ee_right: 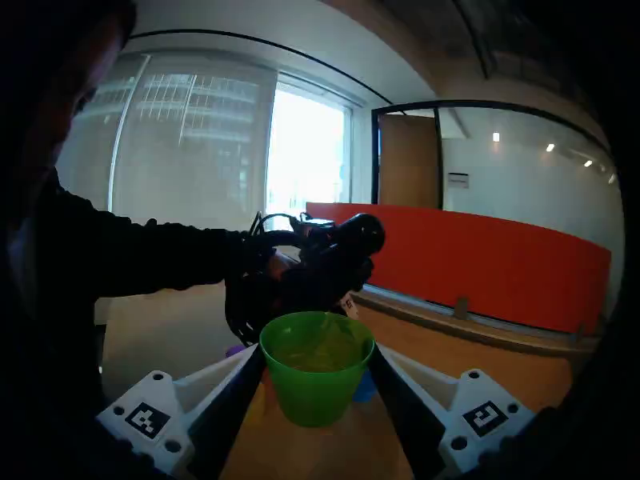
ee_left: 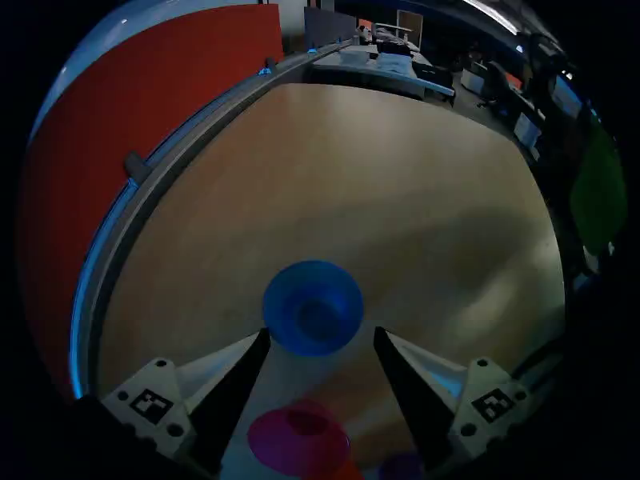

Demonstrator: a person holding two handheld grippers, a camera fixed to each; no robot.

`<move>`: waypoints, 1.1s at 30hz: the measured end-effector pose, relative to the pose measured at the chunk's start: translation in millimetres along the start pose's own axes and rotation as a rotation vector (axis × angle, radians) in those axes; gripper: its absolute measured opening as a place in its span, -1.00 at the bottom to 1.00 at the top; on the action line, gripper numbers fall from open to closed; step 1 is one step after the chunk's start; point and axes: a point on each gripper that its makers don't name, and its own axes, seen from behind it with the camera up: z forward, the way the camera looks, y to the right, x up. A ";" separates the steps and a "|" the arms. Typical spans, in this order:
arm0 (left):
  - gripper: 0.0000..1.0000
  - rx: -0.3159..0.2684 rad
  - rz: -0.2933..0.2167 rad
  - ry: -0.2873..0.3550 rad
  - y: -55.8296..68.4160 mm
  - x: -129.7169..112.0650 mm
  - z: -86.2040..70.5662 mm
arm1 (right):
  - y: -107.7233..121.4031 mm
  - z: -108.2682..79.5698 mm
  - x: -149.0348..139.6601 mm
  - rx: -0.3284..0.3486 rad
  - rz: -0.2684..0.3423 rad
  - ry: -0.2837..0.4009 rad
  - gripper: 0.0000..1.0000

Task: Pour water

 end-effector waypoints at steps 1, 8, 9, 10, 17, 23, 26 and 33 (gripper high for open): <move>0.92 0.001 0.001 -0.001 -0.5 0.1 1.0 | 0.4 -0.6 -0.3 -0.001 0.001 0.000 0.85; 0.92 0.009 0.003 -0.005 -2.3 2.5 7.5 | 2.7 -3.1 -3.4 -0.007 0.008 -0.001 0.84; 0.92 0.010 0.004 -0.006 -2.5 2.8 8.4 | 3.0 -3.3 -3.8 -0.007 0.009 -0.001 0.84; 0.92 0.011 0.005 -0.007 -2.7 3.0 9.1 | 3.2 -3.5 -4.1 -0.008 0.010 -0.001 0.84; 0.93 0.014 0.003 -0.011 -3.7 4.8 14.8 | 7.2 -5.5 -5.5 -0.021 0.013 -0.002 0.84; 0.93 0.018 0.009 -0.011 -4.3 7.2 17.7 | 11.9 -9.4 -7.1 -0.037 0.019 -0.002 0.84; 0.92 0.020 0.009 -0.010 -4.5 7.5 19.0 | 12.9 -10.8 -6.9 -0.043 0.020 -0.002 0.84; 0.91 0.022 0.011 -0.013 -4.6 6.1 22.3 | 15.7 -14.3 -7.6 -0.054 0.021 -0.003 0.84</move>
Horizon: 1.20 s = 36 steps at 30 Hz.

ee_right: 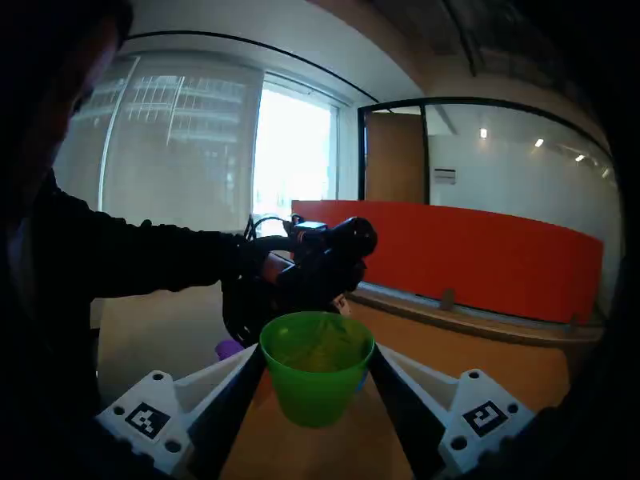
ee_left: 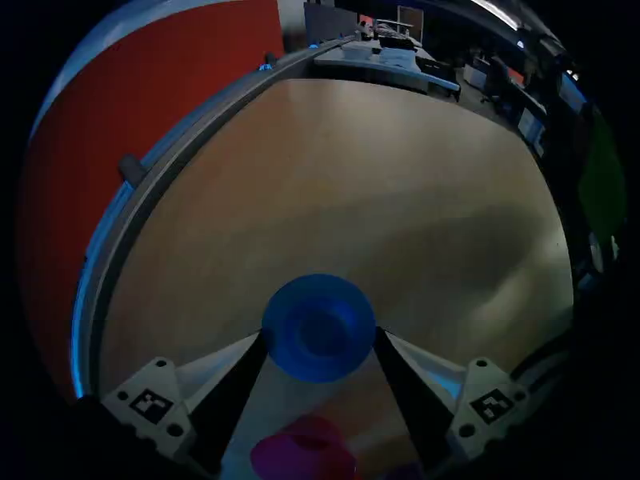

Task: Pour water

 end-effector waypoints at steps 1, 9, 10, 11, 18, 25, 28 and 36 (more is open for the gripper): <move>0.91 0.002 0.001 0.001 -0.4 0.1 0.0 | 0.5 -0.4 -0.1 -0.002 0.000 0.000 0.84; 0.85 0.013 -0.004 0.004 -3.2 2.0 0.4 | 2.1 -2.8 -0.6 -0.009 0.002 -0.001 0.84; 0.82 0.013 -0.006 0.003 -3.4 2.1 0.8 | 2.3 -2.9 -0.8 -0.009 0.002 -0.001 0.84; 0.80 0.014 -0.008 0.003 -3.7 2.3 1.2 | 2.5 -2.9 -1.0 -0.010 0.002 -0.001 0.84; 0.76 0.013 -0.015 0.003 -2.8 2.6 1.5 | 2.8 -3.1 -2.7 -0.010 0.005 -0.002 0.84; 0.74 0.007 0.000 0.011 0.5 4.0 1.1 | 2.5 -2.9 -3.8 -0.011 0.008 -0.003 0.84; 0.74 0.008 0.008 0.018 0.7 5.9 0.6 | 2.6 -2.9 -3.6 -0.011 0.009 -0.003 0.85; 0.73 0.013 0.021 0.049 0.2 12.3 -3.4 | 2.8 -2.5 -4.3 -0.010 0.011 -0.002 0.84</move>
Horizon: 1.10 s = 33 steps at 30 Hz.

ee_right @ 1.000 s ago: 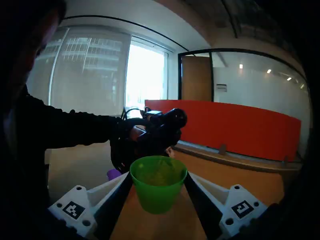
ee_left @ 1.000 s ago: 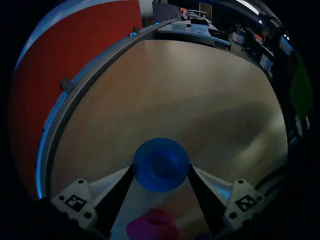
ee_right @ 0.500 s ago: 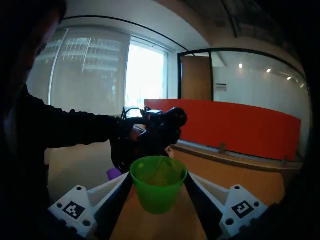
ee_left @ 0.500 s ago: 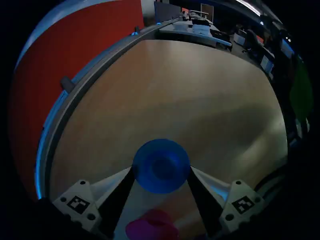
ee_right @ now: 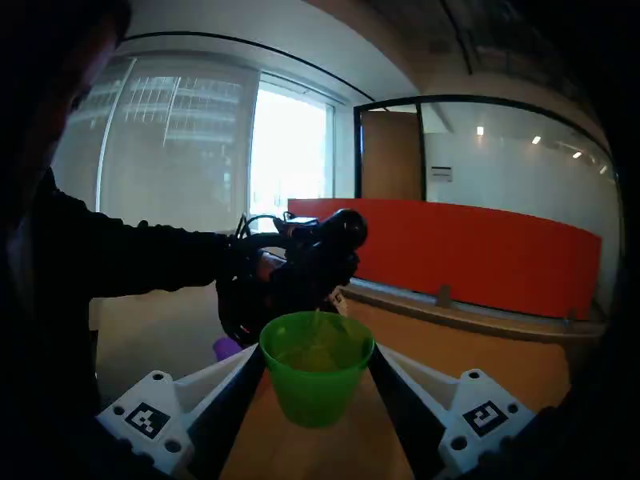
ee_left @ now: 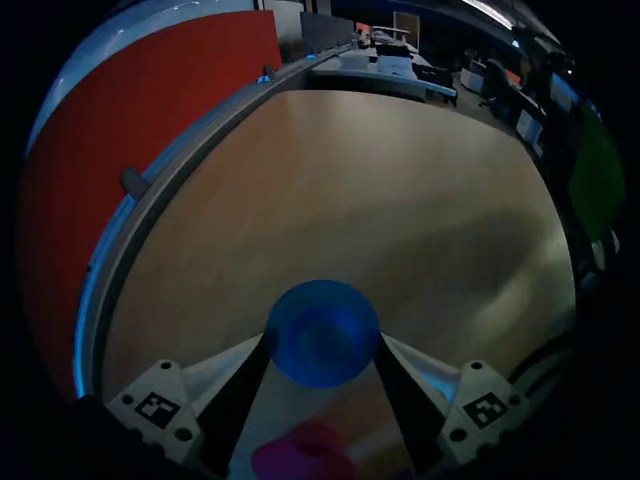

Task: Pour water

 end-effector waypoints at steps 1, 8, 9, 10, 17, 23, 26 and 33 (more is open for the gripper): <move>0.73 0.002 0.001 0.002 -0.2 0.4 -0.6 | 0.1 0.0 0.1 0.000 0.000 0.000 0.84; 0.72 0.008 0.005 0.023 -0.8 5.3 -7.4 | 0.1 -0.4 2.1 -0.002 -0.005 0.001 0.84; 0.72 0.008 0.005 0.026 -0.9 6.5 -8.9 | -0.2 -0.4 2.3 -0.002 -0.006 0.001 0.84; 0.72 0.009 0.005 0.029 -0.9 7.6 -10.1 | -0.5 -0.4 2.4 -0.002 -0.007 0.002 0.84; 0.72 0.015 0.010 0.052 -1.0 14.2 -22.1 | -3.4 -0.9 6.0 -0.002 -0.014 0.006 0.84; 0.72 0.029 0.003 0.086 -4.4 21.4 -36.4 | -4.3 -2.4 12.1 -0.006 -0.016 0.014 0.84; 0.72 0.038 0.000 0.106 -5.5 25.1 -44.1 | -4.8 -2.7 12.7 -0.006 -0.019 0.017 0.84; 0.72 0.057 -0.011 0.160 -4.5 32.0 -64.1 | -7.8 -2.8 18.0 -0.006 -0.025 0.023 0.84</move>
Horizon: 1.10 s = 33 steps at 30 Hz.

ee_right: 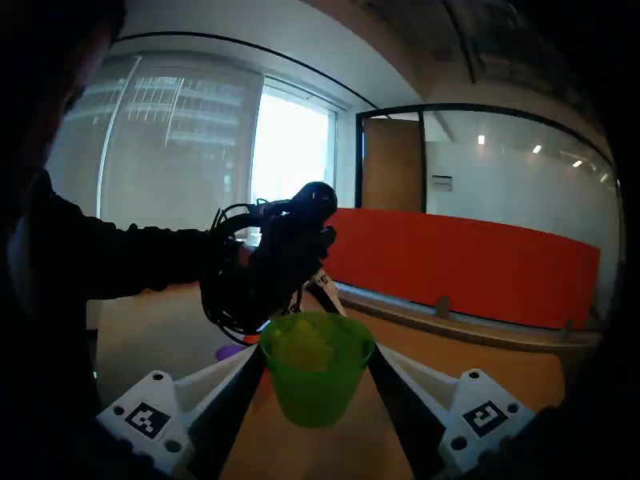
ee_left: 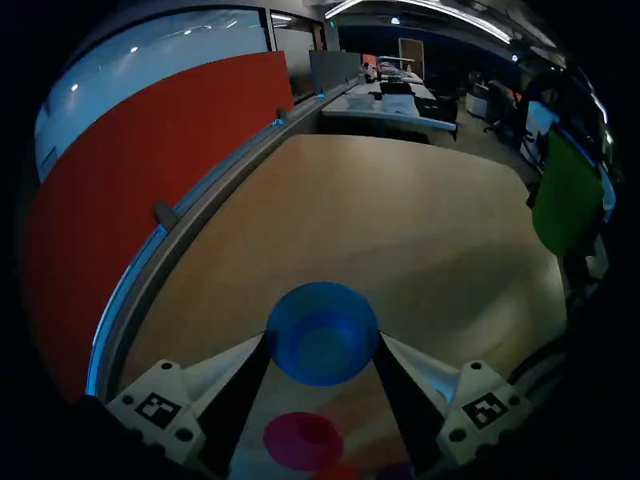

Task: Pour water

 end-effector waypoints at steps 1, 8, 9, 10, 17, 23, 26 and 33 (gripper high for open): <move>0.72 0.002 -0.002 0.008 0.6 1.1 -2.9 | -0.8 -0.1 1.7 0.000 0.000 0.001 0.84; 0.72 0.035 -0.026 0.071 -2.7 8.0 -21.9 | -5.1 0.1 8.0 0.004 -0.004 0.006 0.84; 0.72 0.039 -0.032 0.081 -3.4 9.0 -25.0 | -5.6 0.2 8.4 0.006 -0.006 0.007 0.84; 0.72 0.042 -0.038 0.090 -3.6 10.0 -27.9 | -6.0 0.3 8.9 0.006 -0.009 0.007 0.84; 0.72 0.048 -0.067 0.150 -0.9 17.5 -47.7 | -7.7 1.1 11.7 0.008 -0.020 0.012 0.84; 0.72 0.069 -0.077 0.200 -0.4 23.9 -58.0 | -9.3 1.5 15.1 0.009 -0.024 0.014 0.84; 0.72 0.081 -0.081 0.234 0.6 30.6 -62.4 | -10.0 1.3 16.4 0.008 -0.028 0.013 0.84; 0.72 0.096 -0.124 0.328 1.9 46.1 -75.4 | -11.9 0.2 17.4 0.008 -0.034 0.016 0.84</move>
